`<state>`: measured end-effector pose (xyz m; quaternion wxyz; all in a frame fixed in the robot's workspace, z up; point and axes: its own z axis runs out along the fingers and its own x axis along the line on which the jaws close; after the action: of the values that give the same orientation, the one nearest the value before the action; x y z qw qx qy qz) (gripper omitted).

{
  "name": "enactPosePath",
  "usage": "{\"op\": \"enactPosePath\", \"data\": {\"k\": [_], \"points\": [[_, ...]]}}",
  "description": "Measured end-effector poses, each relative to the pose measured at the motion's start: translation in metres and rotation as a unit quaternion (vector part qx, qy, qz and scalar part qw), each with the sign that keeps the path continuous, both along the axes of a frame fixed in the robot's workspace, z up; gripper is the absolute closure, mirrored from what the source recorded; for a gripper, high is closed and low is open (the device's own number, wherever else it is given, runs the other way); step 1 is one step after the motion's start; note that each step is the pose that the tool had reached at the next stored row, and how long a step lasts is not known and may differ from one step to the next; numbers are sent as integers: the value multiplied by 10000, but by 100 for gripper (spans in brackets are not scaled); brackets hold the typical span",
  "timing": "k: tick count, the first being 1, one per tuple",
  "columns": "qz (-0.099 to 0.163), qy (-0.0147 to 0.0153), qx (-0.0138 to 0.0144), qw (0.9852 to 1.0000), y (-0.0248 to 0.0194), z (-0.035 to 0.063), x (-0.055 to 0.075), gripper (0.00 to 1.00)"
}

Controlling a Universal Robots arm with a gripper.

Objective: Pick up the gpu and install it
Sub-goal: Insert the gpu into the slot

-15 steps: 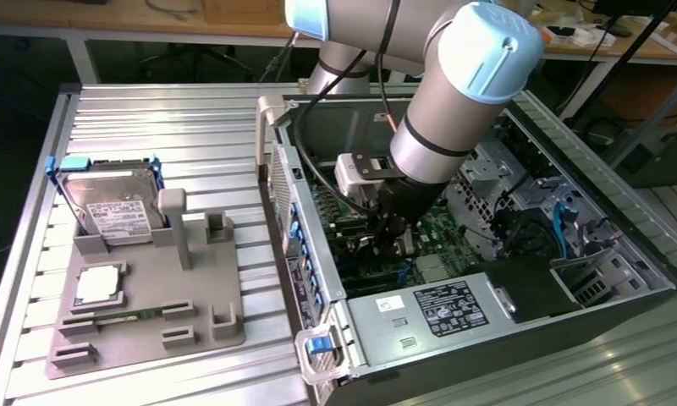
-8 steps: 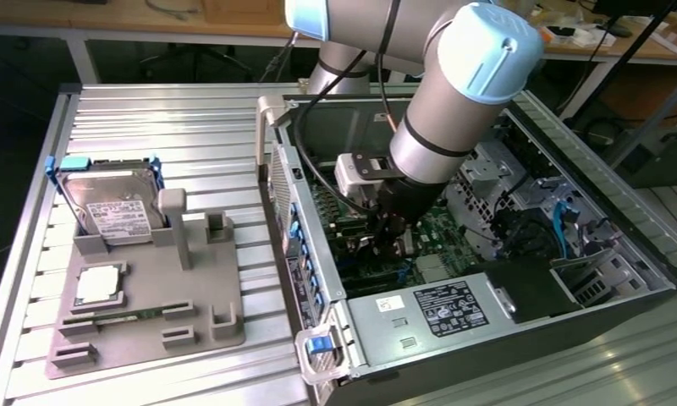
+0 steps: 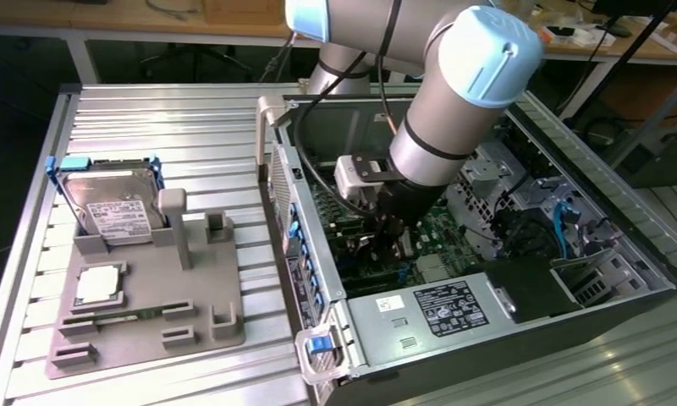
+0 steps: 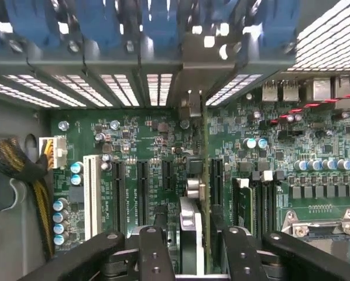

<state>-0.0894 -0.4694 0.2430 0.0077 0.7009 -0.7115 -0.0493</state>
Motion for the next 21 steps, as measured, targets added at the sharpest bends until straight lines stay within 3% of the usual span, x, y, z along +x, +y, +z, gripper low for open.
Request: {"op": "enactPosePath", "data": {"k": [6, 10, 14, 15, 16, 19, 21], "points": [[0, 0, -1, 10000, 0, 267, 0, 60], [1, 0, 0, 10000, 0, 396, 0, 60], [0, 0, -4, 10000, 3, 402, 0, 62], [0, 0, -4, 10000, 3, 402, 0, 68], [0, 0, -6, 10000, 3, 402, -1, 68], [0, 0, -8, 10000, 3, 402, 0, 87], [0, 0, -10, 10000, 3, 402, 0, 89]]}}
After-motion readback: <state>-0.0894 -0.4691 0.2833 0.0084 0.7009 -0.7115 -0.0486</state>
